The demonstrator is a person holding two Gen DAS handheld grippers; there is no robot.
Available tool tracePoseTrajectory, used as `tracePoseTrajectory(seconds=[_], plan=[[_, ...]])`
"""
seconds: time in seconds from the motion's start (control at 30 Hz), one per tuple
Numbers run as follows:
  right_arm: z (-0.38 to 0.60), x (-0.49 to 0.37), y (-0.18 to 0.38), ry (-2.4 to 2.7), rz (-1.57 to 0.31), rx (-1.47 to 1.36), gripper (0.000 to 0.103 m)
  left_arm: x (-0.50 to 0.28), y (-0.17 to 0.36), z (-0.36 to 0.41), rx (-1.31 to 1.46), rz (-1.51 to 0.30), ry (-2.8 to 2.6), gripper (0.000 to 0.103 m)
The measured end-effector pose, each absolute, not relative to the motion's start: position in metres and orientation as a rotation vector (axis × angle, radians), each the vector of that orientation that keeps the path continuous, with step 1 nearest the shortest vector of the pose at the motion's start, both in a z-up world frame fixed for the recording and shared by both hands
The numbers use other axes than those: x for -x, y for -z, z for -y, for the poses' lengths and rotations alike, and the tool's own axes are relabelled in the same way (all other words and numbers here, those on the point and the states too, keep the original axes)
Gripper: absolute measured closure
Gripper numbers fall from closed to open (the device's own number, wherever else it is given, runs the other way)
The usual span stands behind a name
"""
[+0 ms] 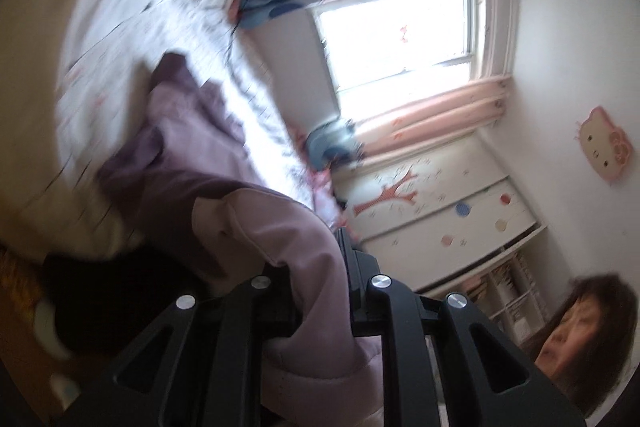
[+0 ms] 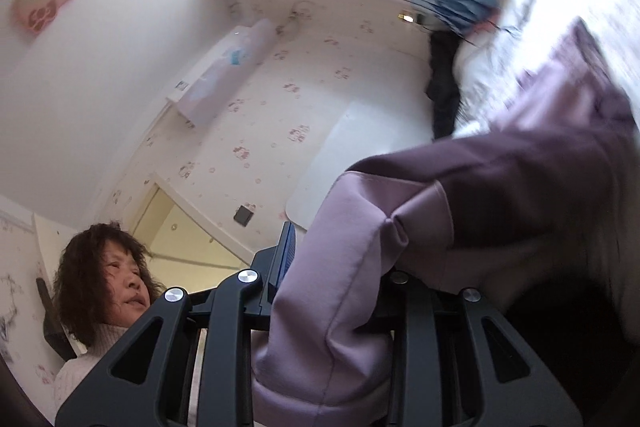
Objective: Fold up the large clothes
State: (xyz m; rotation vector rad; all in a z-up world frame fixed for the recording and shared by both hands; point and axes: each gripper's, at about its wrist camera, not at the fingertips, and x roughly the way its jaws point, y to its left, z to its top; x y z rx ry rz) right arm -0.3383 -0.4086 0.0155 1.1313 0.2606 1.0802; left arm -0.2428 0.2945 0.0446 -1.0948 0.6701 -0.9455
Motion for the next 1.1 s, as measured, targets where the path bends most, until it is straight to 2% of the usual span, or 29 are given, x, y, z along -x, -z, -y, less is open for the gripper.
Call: tracePoseTrajectory(seconds=[0.27,0.47,0.7,0.83,0.97,1.0,1.1], plan=[[0.425,0.24,-0.073,-1.055,-0.225,-1.105,0.076,0.136,-0.077,-0.273,1.14,-0.588,0.917,0.086],[0.448,0.147,-0.075,-0.939,-0.23,-1.21,0.074,0.052,-0.08,-0.26,1.181,-0.571,0.847,0.085],[0.461,0.043,-0.037,-0.785,-0.308,-1.269,0.074,-0.051,-0.043,-0.238,1.247,-0.603,0.71,0.085],[0.47,-0.017,0.004,-0.632,-0.399,-1.297,0.074,-0.101,-0.01,-0.221,1.228,-0.645,0.595,0.085],[0.472,-0.057,0.068,-0.455,-0.559,-1.299,0.075,-0.131,0.055,-0.201,1.184,-0.756,0.434,0.085],[0.472,-0.061,0.088,-0.424,-0.593,-1.307,0.079,-0.133,0.073,-0.198,1.183,-0.782,0.409,0.085],[0.471,-0.064,0.112,-0.433,-0.59,-1.33,0.079,-0.131,0.104,-0.196,1.216,-0.785,0.409,0.083]])
